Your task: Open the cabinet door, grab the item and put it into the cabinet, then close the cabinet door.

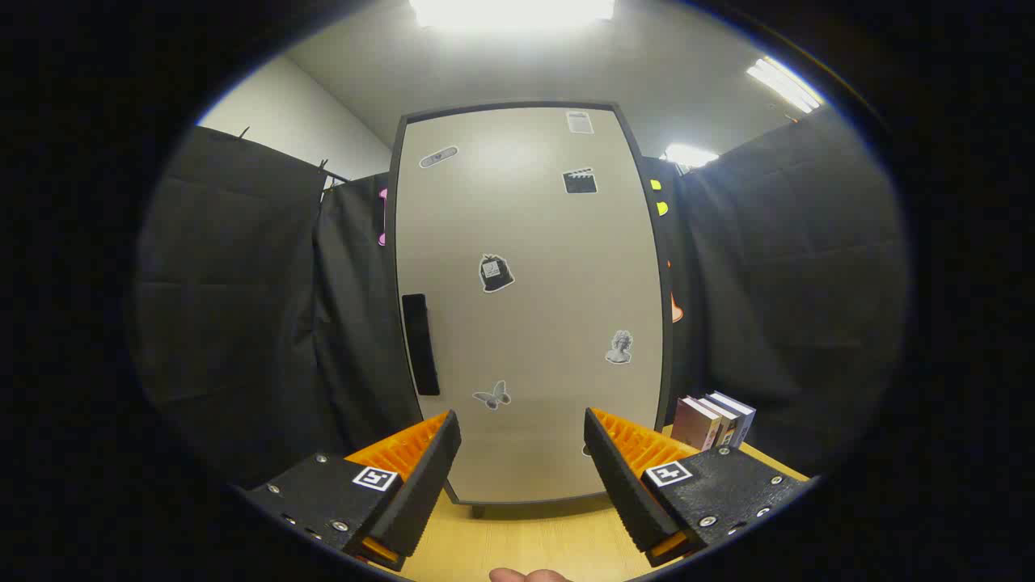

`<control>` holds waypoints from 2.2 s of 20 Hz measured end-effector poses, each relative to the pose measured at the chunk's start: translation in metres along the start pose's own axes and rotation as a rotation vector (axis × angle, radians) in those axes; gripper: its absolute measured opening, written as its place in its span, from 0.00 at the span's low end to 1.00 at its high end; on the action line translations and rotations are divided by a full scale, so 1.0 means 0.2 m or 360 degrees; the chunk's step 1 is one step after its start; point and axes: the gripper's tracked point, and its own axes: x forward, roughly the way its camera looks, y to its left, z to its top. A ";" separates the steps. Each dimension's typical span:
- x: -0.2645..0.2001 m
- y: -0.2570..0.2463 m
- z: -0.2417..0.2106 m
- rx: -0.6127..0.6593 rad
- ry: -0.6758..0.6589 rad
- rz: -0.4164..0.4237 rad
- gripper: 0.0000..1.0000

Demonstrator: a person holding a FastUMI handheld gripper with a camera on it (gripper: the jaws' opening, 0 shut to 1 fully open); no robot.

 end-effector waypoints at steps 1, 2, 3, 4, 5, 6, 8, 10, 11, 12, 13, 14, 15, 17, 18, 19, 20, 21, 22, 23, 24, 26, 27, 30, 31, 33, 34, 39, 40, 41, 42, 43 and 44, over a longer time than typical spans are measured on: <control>0.00 0.00 -0.01 0.0003 0.0002 0.0000 0.95; 0.00 -0.01 -0.01 0.0008 0.0002 0.0000 0.95; 0.00 -0.01 0.00 0.0013 0.0003 -0.0001 0.95; 0.00 -0.01 0.00 0.0018 0.0003 -0.0001 0.95; -0.01 -0.01 0.00 0.0020 0.0002 0.0000 0.95; -0.01 -0.01 0.00 0.0021 0.0000 0.0000 0.95; -0.01 -0.01 0.01 0.0018 -0.0005 0.0004 0.95; -0.02 0.00 0.01 0.0015 -0.0007 0.0009 0.95; -0.02 0.00 0.01 0.0013 -0.0006 0.0010 0.95; -0.03 0.00 0.01 0.0012 -0.0005 0.0012 0.95; -0.03 0.00 0.01 0.0011 -0.0002 0.0010 0.95; -0.03 0.01 0.01 0.0012 -0.0002 0.0010 0.95; -0.03 0.01 0.01 0.0013 -0.0003 0.0011 0.95; -0.03 0.01 0.01 0.0007 -0.0004 0.0010 0.95; -0.03 0.01 0.01 0.0004 -0.0006 0.0009 0.95; -0.03 0.01 0.01 0.0005 -0.0008 0.0010 0.95; -0.02 0.02 0.01 0.0004 -0.0009 0.0008 0.95; -0.02 0.02 0.02 0.0001 -0.0009 0.0008 0.95; -0.01 0.02 0.02 -0.0001 -0.0009 0.0008 0.95; 0.00 0.03 0.02 -0.0001 -0.0010 0.0010 0.95; 0.02 0.04 0.03 -0.0003 -0.0011 0.0013 0.95; 0.05 0.06 0.04 -0.0007 -0.0018 0.0022 0.95; 0.08 0.08 0.05 -0.0008 -0.0023 0.0033 0.95; 0.16 0.16 0.07 -0.0027 -0.0033 0.0065 0.95; 0.20 0.19 0.08 -0.0033 -0.0035 0.0075 0.95; 0.28 0.27 0.09 -0.0031 -0.0043 0.0111 0.95; 0.33 0.32 0.10 -0.0029 -0.0051 0.0132 0.95; 0.60 0.52 0.09 -0.0050 -0.0051 0.0201 0.94; 0.66 0.56 0.07 -0.0057 -0.0039 0.0208 0.92; 0.71 0.58 0.04 -0.0068 -0.0021 0.0209 0.91; 0.76 0.60 0.01 -0.0072 0.0004 0.0212 0.90; 0.80 0.62 -0.04 -0.0074 0.0041 0.0206 0.87; 0.84 0.63 -0.08 -0.0073 0.0080 0.0203 0.85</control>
